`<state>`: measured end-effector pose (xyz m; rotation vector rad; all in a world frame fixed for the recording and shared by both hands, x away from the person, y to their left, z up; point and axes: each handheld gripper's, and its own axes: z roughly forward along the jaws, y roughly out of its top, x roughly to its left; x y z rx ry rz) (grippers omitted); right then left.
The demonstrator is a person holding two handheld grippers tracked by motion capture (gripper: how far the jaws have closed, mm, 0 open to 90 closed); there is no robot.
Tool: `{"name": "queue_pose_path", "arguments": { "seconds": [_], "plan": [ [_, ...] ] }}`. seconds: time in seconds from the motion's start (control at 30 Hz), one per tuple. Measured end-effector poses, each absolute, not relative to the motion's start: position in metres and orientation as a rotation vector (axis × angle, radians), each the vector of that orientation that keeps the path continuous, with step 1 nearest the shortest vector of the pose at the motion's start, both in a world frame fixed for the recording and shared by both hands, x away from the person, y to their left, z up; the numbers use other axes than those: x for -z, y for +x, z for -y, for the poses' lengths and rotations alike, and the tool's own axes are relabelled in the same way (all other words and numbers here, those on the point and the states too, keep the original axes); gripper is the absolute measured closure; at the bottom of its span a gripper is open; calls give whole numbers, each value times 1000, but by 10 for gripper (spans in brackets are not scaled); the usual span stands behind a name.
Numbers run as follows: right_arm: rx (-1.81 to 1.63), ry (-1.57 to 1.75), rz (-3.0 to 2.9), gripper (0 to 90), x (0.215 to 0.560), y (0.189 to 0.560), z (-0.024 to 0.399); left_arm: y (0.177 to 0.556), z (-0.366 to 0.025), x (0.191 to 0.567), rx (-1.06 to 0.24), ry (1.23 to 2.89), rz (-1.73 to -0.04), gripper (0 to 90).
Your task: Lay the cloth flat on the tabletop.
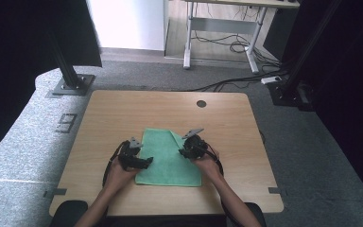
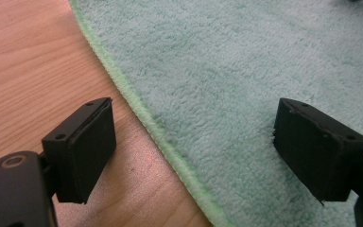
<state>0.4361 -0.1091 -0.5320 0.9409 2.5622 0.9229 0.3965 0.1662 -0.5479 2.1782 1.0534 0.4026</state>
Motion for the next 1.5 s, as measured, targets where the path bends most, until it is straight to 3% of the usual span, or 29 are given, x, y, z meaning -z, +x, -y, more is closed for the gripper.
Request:
{"name": "queue_pose_path", "arguments": {
  "seconds": [0.2,0.47,0.57,0.73,0.83,1.17,1.5],
  "plan": [
    [-903,964,-2533,834,533,438,111,397,-166,548,-403,2178,-1054,145],
    [-928,992,-2456,835,506,454,121,397,-166,548,-402,2176,-1054,146],
    [-916,998,-2412,803,497,464,128,397,-166,548,-402,2178,-1053,145],
    [-848,1063,-2348,602,503,488,144,397,-166,548,-402,2179,-1052,145],
    [-841,1134,-2320,536,512,500,157,397,-166,548,-402,2179,-1052,145],
    [-908,1171,-2289,488,508,505,168,397,-166,548,-402,2179,-1052,145],
    [-858,1249,-2287,479,539,523,167,397,-166,548,-402,2179,-1052,145]
  ]
}}
